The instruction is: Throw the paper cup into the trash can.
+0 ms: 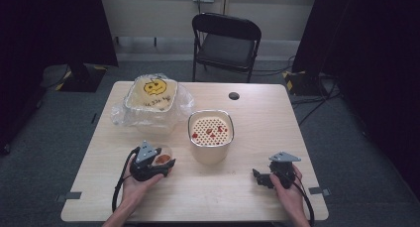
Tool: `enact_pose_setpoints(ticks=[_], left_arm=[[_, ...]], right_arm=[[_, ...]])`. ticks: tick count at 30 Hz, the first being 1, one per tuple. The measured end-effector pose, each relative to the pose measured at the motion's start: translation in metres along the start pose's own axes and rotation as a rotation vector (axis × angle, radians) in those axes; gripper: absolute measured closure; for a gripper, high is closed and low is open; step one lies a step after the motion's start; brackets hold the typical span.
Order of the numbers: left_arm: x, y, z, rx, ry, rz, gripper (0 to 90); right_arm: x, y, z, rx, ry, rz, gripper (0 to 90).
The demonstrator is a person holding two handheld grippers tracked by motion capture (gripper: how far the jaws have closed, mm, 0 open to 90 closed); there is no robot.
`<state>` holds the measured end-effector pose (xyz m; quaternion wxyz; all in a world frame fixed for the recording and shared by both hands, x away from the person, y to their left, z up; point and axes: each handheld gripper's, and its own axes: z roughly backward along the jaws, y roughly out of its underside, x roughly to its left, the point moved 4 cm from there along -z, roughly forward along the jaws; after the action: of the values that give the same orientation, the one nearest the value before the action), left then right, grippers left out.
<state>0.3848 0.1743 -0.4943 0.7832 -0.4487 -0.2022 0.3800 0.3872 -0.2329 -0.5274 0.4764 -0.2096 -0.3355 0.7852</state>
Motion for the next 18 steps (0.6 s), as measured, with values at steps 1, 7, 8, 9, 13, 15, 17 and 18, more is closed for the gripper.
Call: enact_pose_setpoints(ticks=[1, 7, 8, 9, 13, 15, 17, 18], left_arm=[[0.0, -0.001, 0.0, -0.002, -0.008, -0.013, 31.5], [-0.003, -0.01, 0.003, -0.004, 0.0, -0.034, 32.1], [-0.003, -0.013, 0.004, -0.012, 0.005, -0.038, 32.2], [-0.004, -0.015, 0.005, -0.012, 0.005, -0.045, 32.2], [-0.008, -0.026, 0.01, -0.017, -0.019, -0.08, 32.3], [-0.009, -0.032, 0.014, -0.029, -0.011, -0.086, 32.3], [-0.011, -0.042, 0.019, -0.06, -0.016, -0.133, 31.9], [-0.011, -0.045, 0.021, -0.062, -0.027, -0.144, 31.9]], right_arm=[[0.0, 0.0, 0.0, 0.0, 0.0, 0.0, 8.8], [0.0, 0.0, 0.0, 0.0, 0.0, 0.0, 8.8], [0.0, 0.0, 0.0, -0.001, 0.0, 0.002, 8.8], [0.0, 0.0, 0.0, -0.001, 0.0, 0.002, 8.8], [0.0, 0.0, 0.0, 0.0, 0.0, 0.002, 8.8], [0.0, 0.0, 0.0, 0.0, 0.0, 0.001, 8.9], [0.0, 0.0, 0.0, 0.0, 0.0, 0.002, 8.8], [0.0, 0.0, 0.0, 0.0, 0.0, 0.002, 8.8]])
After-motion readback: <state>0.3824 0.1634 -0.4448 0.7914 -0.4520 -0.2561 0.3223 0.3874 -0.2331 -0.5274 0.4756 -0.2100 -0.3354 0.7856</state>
